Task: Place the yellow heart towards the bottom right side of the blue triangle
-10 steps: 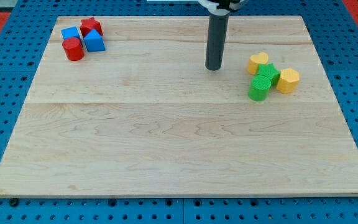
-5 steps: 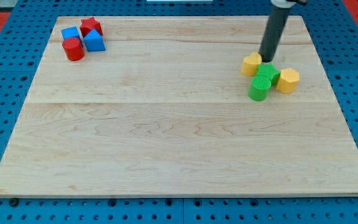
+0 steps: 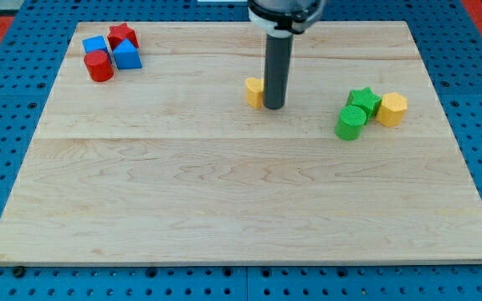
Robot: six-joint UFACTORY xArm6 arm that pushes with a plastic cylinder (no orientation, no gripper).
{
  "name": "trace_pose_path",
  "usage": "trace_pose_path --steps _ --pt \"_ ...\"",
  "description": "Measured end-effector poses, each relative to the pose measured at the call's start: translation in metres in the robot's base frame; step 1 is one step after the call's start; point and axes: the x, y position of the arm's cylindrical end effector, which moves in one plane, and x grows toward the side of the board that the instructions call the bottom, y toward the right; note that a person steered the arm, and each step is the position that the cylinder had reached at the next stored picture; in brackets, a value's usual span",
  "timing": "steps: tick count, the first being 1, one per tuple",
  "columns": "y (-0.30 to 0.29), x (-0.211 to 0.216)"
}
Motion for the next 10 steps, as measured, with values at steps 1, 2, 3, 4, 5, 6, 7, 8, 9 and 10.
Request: trace_pose_path --steps 1,2,3,4,5,6,7,8,9,10 --pt "0.000 -0.013" --pt "-0.021 -0.022" --pt "-0.027 -0.033" --pt "-0.027 -0.036" --pt "-0.027 -0.042" --pt "-0.033 -0.044" --pt "-0.043 -0.044" --pt "-0.056 -0.044" --pt "-0.084 -0.044" --pt "-0.111 -0.044"
